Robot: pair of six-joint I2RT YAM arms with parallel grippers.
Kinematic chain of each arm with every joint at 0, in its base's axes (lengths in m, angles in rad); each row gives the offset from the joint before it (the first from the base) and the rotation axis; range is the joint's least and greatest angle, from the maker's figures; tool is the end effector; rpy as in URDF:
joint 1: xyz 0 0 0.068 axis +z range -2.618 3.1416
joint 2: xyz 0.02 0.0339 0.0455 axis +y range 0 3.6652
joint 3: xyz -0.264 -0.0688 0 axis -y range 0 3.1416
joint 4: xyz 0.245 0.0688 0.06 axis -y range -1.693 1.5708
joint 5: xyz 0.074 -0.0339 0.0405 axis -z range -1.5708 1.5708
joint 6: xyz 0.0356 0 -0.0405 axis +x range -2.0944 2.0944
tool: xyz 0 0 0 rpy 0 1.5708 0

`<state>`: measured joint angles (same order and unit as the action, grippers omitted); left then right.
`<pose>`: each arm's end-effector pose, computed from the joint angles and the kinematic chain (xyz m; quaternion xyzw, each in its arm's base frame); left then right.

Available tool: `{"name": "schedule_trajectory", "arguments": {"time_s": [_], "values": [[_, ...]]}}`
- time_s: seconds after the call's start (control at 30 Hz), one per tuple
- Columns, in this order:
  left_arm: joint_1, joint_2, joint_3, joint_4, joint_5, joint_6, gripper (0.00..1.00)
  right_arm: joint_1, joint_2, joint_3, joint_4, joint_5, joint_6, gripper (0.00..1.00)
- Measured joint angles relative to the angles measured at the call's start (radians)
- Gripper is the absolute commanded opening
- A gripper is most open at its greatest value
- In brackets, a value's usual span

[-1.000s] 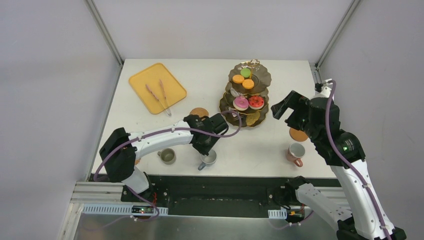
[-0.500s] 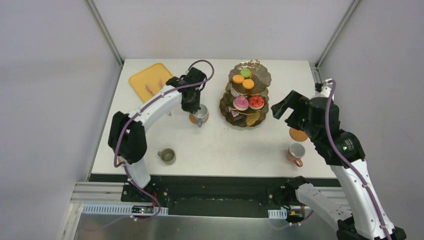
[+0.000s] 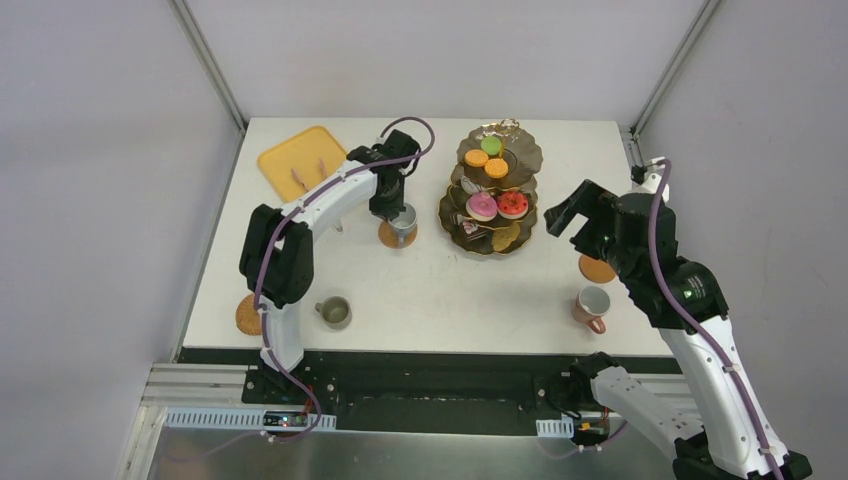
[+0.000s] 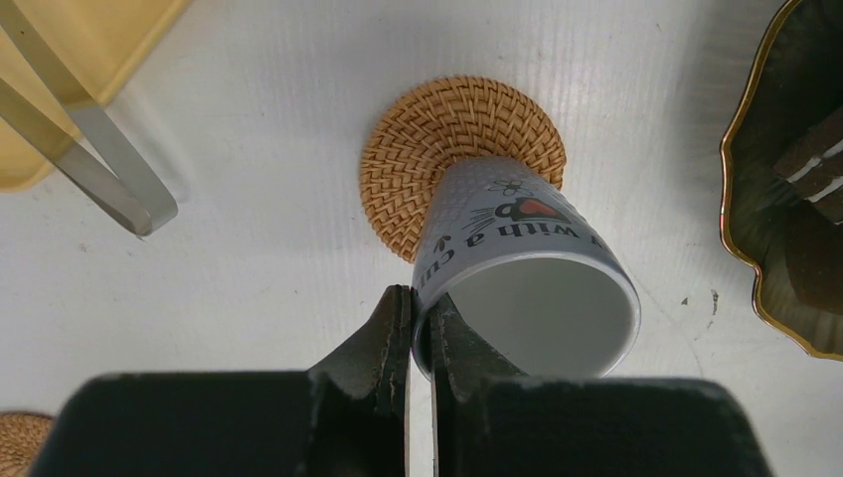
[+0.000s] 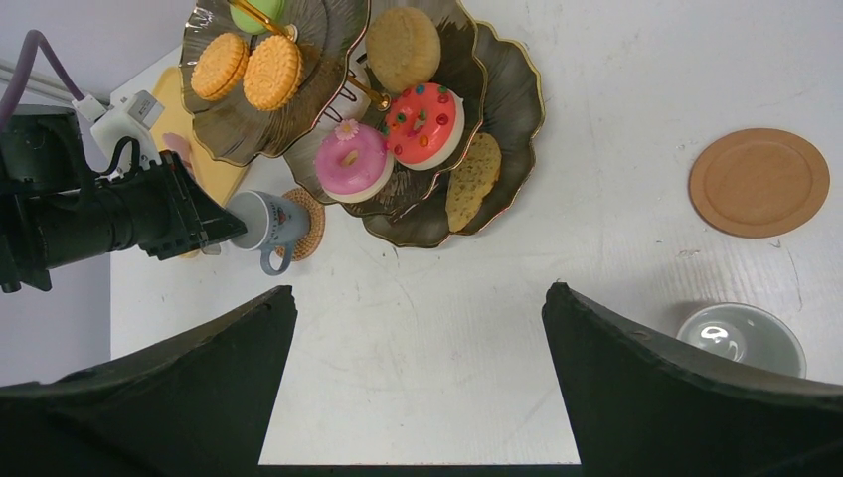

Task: Serve the afternoon tea
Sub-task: Place the cup on the coaster.

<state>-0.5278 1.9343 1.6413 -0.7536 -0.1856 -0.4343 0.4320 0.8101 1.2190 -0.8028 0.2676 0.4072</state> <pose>0.3664 -0.2060 0.2526 0.0210 0.9618 -0.0400 0.2701 0.1301 0.0496 0.4156 0.0638 0.8252 0.1228 0.5476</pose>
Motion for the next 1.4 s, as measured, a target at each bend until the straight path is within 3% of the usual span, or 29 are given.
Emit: {"name": "schedule_trajectory", "arguments": {"time_s": [0.57, 1.13, 1.23, 1.3, 1.33, 1.4], "values": [[0.039, 0.0, -0.021, 0.018, 0.002, 0.0, 0.02, 0.0, 0.026, 0.0, 0.005, 0.005, 0.0, 0.99], [0.043, -0.093, 0.026, -0.06, -0.013, 0.035, 0.76, 0.0, 0.027, 0.0, 0.005, 0.005, -0.001, 0.99], [0.051, -0.195, 0.014, -0.091, -0.044, 0.029, 0.76, 0.0, 0.026, 0.0, 0.005, 0.002, -0.001, 0.99], [0.069, -0.319, -0.057, -0.102, -0.073, 0.005, 0.71, 0.0, 0.023, 0.0, 0.006, -0.003, -0.001, 0.99], [0.086, -0.38, -0.096, -0.111, -0.084, -0.011, 0.64, 0.0, 0.021, -0.001, 0.006, -0.006, -0.001, 0.99], [0.166, -0.545, -0.229, -0.122, -0.089, -0.066, 0.4, 0.0, 0.018, -0.002, 0.007, -0.016, 0.0, 0.99]]}}
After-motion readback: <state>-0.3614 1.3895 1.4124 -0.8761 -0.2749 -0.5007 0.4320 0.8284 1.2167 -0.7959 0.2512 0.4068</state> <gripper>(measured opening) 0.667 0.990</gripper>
